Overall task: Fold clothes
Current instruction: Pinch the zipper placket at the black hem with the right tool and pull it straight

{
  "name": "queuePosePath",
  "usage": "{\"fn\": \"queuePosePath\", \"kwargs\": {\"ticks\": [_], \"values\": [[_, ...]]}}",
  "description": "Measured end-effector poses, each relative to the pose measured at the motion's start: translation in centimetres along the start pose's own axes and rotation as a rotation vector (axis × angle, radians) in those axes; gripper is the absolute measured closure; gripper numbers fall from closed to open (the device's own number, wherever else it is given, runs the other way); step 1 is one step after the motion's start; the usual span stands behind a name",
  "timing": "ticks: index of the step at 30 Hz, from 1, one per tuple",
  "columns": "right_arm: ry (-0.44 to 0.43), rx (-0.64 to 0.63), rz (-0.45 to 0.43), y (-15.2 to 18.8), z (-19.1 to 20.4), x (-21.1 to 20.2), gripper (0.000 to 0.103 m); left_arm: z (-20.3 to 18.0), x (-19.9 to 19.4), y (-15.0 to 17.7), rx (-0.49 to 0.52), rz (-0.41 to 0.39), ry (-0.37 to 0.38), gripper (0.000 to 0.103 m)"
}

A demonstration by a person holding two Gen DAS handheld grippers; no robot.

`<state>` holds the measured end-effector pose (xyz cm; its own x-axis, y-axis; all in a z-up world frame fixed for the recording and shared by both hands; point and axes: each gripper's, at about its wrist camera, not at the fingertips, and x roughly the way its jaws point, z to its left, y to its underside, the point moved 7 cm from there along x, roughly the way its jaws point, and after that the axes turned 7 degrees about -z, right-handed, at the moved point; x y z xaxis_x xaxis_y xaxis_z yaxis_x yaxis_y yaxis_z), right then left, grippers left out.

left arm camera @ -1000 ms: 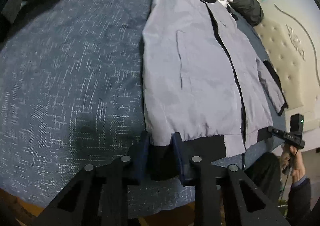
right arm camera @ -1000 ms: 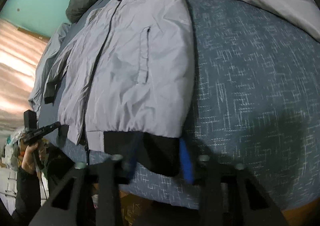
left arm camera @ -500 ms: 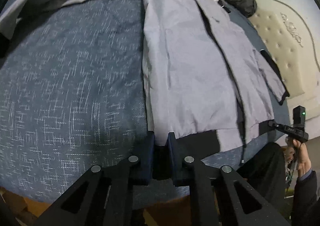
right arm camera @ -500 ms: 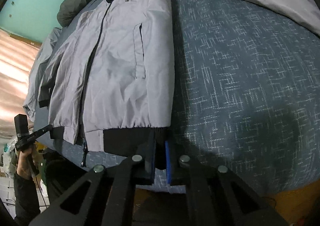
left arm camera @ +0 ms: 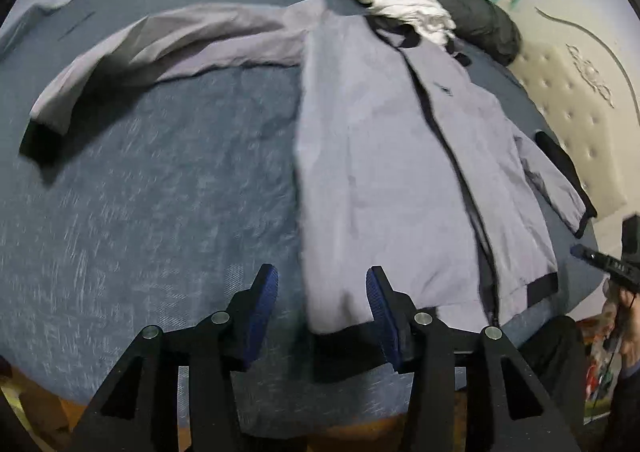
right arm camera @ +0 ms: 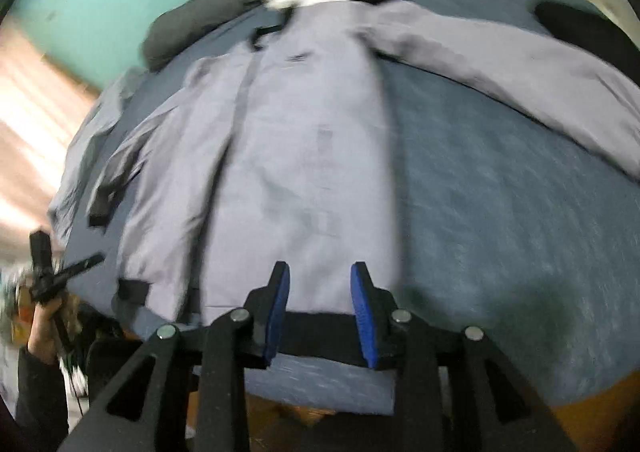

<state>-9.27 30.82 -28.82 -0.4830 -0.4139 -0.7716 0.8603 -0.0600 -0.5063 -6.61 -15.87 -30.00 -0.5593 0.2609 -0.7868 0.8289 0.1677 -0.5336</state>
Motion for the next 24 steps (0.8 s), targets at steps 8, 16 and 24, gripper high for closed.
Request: {"fn": "queuePosePath", "kwargs": {"ticks": [8, 16, 24], "values": [[-0.072, -0.14, 0.149, 0.7, 8.1, 7.2, 0.068, -3.5, 1.8, 0.7, 0.039, 0.023, 0.043, 0.053], [-0.098, -0.126, 0.22, 1.0, 10.9, 12.2, 0.069, -4.3, 1.9, 0.1, 0.051, 0.016, 0.06, 0.053], [-0.078, -0.081, 0.269, 2.0, 9.8, 14.5, 0.089, -3.2, 2.5, 0.0, 0.021, 0.017, 0.068, 0.053]]}}
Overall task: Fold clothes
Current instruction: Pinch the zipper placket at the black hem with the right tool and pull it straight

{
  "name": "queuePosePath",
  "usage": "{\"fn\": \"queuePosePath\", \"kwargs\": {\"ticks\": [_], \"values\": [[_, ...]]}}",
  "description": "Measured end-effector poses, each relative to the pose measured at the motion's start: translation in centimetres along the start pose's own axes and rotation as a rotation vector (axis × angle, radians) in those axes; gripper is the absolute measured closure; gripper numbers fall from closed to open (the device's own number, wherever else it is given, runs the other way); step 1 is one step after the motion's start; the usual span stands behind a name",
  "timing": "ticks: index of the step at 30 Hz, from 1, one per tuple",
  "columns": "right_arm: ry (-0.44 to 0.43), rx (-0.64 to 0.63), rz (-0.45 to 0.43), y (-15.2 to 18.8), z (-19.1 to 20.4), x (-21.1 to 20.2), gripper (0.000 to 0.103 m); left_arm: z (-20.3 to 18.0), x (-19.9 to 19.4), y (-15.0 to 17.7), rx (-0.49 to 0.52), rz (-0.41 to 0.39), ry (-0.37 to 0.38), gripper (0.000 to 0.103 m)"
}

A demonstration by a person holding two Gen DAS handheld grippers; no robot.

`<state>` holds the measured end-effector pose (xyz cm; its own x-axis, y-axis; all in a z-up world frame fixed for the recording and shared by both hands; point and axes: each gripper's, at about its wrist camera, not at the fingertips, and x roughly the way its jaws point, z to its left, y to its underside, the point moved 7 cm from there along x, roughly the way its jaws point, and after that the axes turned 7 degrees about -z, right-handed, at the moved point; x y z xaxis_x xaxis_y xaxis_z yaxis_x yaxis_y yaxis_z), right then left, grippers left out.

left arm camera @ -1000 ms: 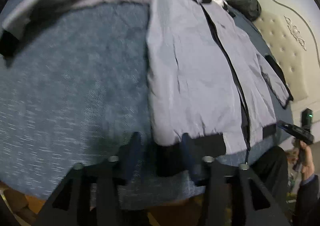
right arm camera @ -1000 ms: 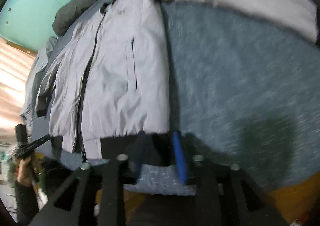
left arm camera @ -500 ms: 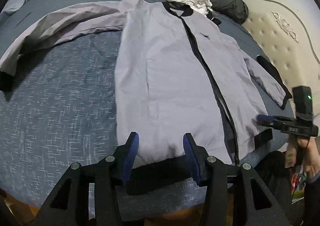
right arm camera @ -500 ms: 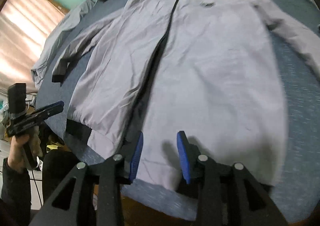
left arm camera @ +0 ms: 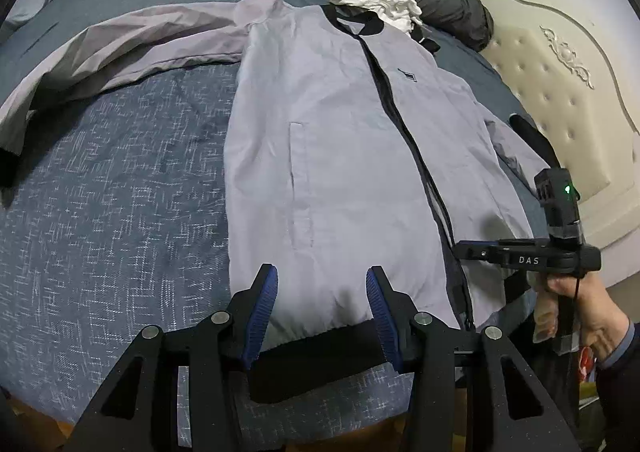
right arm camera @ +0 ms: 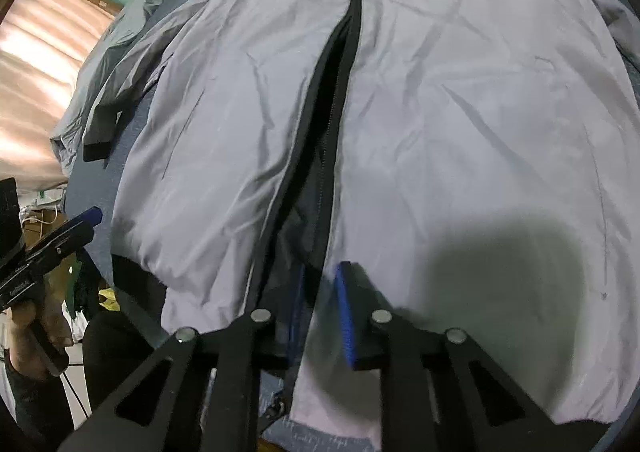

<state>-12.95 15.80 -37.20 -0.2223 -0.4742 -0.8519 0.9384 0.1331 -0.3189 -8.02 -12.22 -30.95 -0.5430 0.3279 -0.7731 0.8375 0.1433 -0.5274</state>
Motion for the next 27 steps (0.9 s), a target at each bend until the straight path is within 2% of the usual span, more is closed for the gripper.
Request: {"fn": "queuePosePath", "kwargs": {"ticks": [6, 10, 15, 20, 23, 27], "values": [[-0.034, 0.033, -0.044, -0.5, 0.4, -0.3, 0.092, 0.5, -0.1, -0.2, -0.016, -0.002, -0.006, 0.053], [-0.004, 0.011, -0.02, -0.8, 1.2, 0.1, 0.089, 0.4, -0.4, -0.3, -0.015, -0.006, -0.004, 0.053], [-0.082, 0.033, -0.108, -1.4, 1.9, -2.2, 0.087, 1.0, -0.6, -0.8, -0.028, -0.011, -0.012, 0.053], [-0.119, 0.023, -0.084, -1.1, 2.8, -1.4, 0.087, 1.4, -1.0, -1.4, -0.036, -0.019, -0.015, 0.053], [-0.13, 0.038, -0.049, -0.9, 3.0, 0.1, 0.076, 1.5, -1.4, -1.5, -0.034, -0.026, -0.015, 0.053], [-0.129, 0.069, -0.023, -0.7, 2.8, 1.7, 0.076, 1.9, -1.6, -1.5, -0.037, -0.027, -0.019, 0.052]]}}
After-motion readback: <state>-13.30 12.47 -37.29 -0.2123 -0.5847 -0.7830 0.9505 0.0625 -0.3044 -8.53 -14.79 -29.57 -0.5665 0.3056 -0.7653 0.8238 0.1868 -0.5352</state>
